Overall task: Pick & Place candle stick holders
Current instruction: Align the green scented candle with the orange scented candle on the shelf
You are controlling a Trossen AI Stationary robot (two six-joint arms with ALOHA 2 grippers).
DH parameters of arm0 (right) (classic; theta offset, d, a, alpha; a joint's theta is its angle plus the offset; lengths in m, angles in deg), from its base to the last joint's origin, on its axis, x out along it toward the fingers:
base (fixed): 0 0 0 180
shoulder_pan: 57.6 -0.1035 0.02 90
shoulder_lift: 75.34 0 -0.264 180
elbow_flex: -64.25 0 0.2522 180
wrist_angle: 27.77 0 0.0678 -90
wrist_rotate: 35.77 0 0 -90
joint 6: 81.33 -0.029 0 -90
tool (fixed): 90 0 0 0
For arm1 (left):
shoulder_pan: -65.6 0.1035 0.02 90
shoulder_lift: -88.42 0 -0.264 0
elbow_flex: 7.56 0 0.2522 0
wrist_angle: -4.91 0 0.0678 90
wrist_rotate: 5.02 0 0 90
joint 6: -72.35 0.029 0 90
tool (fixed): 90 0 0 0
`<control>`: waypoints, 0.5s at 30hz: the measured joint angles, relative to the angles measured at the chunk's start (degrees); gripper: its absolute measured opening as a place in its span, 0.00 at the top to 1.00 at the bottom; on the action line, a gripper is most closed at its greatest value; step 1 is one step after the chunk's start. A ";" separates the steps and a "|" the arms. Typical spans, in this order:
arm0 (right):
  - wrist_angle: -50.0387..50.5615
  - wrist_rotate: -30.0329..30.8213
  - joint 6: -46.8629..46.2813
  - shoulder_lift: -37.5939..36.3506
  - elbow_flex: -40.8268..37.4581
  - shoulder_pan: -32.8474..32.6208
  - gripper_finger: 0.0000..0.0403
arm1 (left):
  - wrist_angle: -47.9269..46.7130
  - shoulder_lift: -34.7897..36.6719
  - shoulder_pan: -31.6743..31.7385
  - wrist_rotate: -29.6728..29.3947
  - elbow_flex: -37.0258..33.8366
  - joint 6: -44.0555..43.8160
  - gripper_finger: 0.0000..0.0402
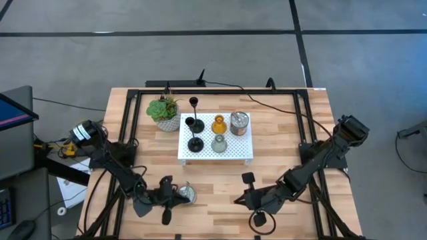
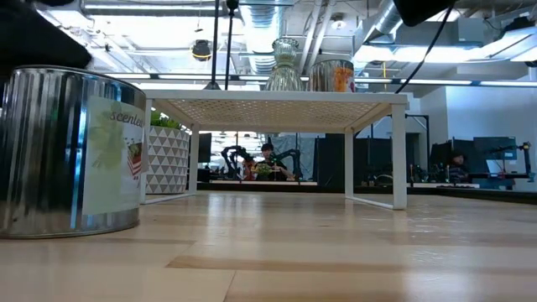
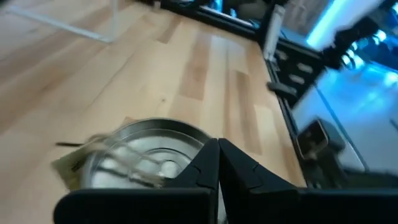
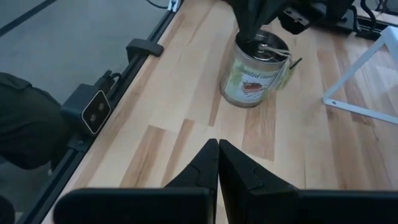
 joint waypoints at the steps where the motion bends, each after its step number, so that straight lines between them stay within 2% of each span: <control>1: 0.04 0.00 0.00 0.00 0.00 -0.01 0.99 | 1.58 0.25 -0.26 0.45 -0.10 2.42 0.99; 5: 0.04 -0.01 0.00 0.00 0.00 -0.07 0.99 | 2.06 2.81 -1.71 0.69 0.84 8.75 0.99; 9: 0.04 0.00 0.00 0.00 0.00 -0.07 0.99 | 1.83 6.15 -4.24 -4.13 1.20 13.54 0.99; 15: 0.26 0.00 0.00 0.00 0.00 -0.07 0.99 | -2.00 11.18 -8.03 -7.19 1.22 15.16 0.99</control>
